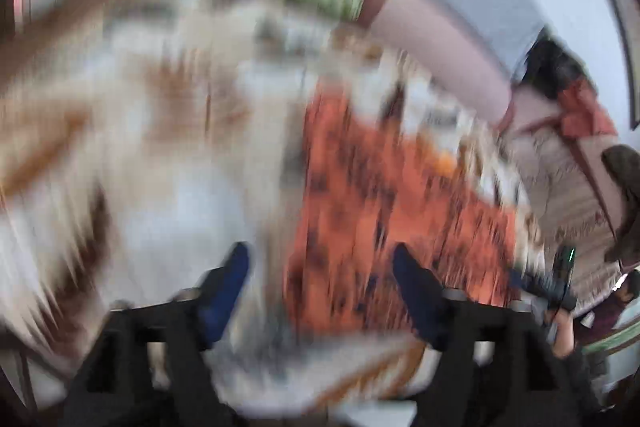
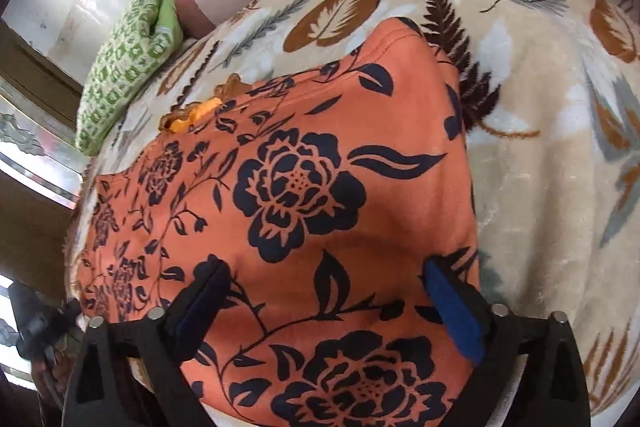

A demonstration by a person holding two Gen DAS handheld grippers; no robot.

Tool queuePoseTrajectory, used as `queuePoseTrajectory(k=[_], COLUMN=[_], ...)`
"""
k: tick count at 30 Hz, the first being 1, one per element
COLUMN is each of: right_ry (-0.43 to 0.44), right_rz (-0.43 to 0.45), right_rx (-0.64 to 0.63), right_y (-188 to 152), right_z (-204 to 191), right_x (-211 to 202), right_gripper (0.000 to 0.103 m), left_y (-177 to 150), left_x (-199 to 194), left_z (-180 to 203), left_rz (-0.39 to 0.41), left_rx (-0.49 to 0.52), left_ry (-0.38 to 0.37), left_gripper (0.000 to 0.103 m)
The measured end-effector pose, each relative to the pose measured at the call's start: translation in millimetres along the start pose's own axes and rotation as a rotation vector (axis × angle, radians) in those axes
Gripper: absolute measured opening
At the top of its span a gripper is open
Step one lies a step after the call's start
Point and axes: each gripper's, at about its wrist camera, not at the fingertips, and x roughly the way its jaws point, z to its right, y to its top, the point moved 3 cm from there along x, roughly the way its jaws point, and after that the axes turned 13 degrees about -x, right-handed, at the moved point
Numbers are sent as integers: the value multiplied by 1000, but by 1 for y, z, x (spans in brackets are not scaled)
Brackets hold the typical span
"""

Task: Fold small clothes

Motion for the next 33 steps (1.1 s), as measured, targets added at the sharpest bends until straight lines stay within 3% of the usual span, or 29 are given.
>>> queuePoseTrajectory(k=[1, 2, 4, 6, 7, 8, 9, 10, 11, 14, 16, 18, 20, 21, 22, 24, 25, 27, 28, 29, 30, 31, 32, 33], right_ry=[4, 4, -1, 13, 27, 40, 56, 81, 98, 132, 135, 128, 129, 135, 150, 179, 240, 346, 295, 199, 246, 329, 350, 297], right_rz=[4, 6, 4, 10, 14, 17, 20, 24, 22, 22, 23, 9, 0, 22, 78, 124, 126, 73, 53, 48, 94, 154, 189, 207], right_rx=[2, 1, -5, 12, 25, 35, 49, 74, 91, 116, 118, 121, 144, 158, 167, 166, 169, 174, 171, 215, 354, 522, 583, 535], right_y=[-1, 1, 1, 5, 7, 7, 7, 8, 9, 10, 10, 13, 20, 24, 36, 54, 69, 86, 92, 94, 91, 85, 83, 86], right_z=[0, -4, -5, 0, -1, 0, 3, 7, 9, 15, 15, 13, 12, 11, 11, 11, 11, 19, 33, 59, 87, 108, 113, 108], right_x=[-2, 4, 0, 1, 8, 6, 6, 5, 5, 4, 6, 5, -4, -9, -21, -26, -20, 8, 23, 35, 40, 36, 28, 17], right_gripper=[101, 102, 102, 102, 102, 102, 102, 102, 102, 102, 102, 102, 102, 102, 102, 102, 102, 102, 101, 100, 89, 84, 84, 86], left_y=[20, 31, 57, 71, 75, 74, 77, 80, 83, 78, 68, 76, 80, 81, 80, 70, 63, 50, 40, 31, 22, 10, 3, -9], left_x=[1, 8, 52, 108, 136, 158, 170, 170, 162, 142, 176, 172, 154, 145, 134, 109, 96, 82, 77, 74, 71, 66, 65, 62], left_z=[9, 12, 18, 14, 10, 2, -1, -2, 7, 31, 11, 5, 14, 19, 25, 39, 46, 56, 62, 68, 69, 70, 71, 74], left_rz=[49, 43, -55, -128, -171, -227, -249, -243, -226, -128, -200, -185, -127, -84, -50, -10, 4, 17, 14, 5, -8, -21, -22, -25], left_rx=[17, 26, 30, 16, 10, -21, -57, -86, -59, 96, 87, 42, 81, 110, 136, 190, 211, 233, 237, 236, 238, 243, 245, 247], left_ry=[-39, -63, -103, -78, -62, -39, -41, -76, -74, -46, 52, 6, 90, 136, 149, 106, 92, 65, 46, 39, 37, 42, 41, 22], left_gripper=[94, 94, 94, 92, 72, 27, 25, 14, 13, 14, 24, 25, 42, 55, 60, 66, 68, 72, 74, 76, 77, 77, 77, 78])
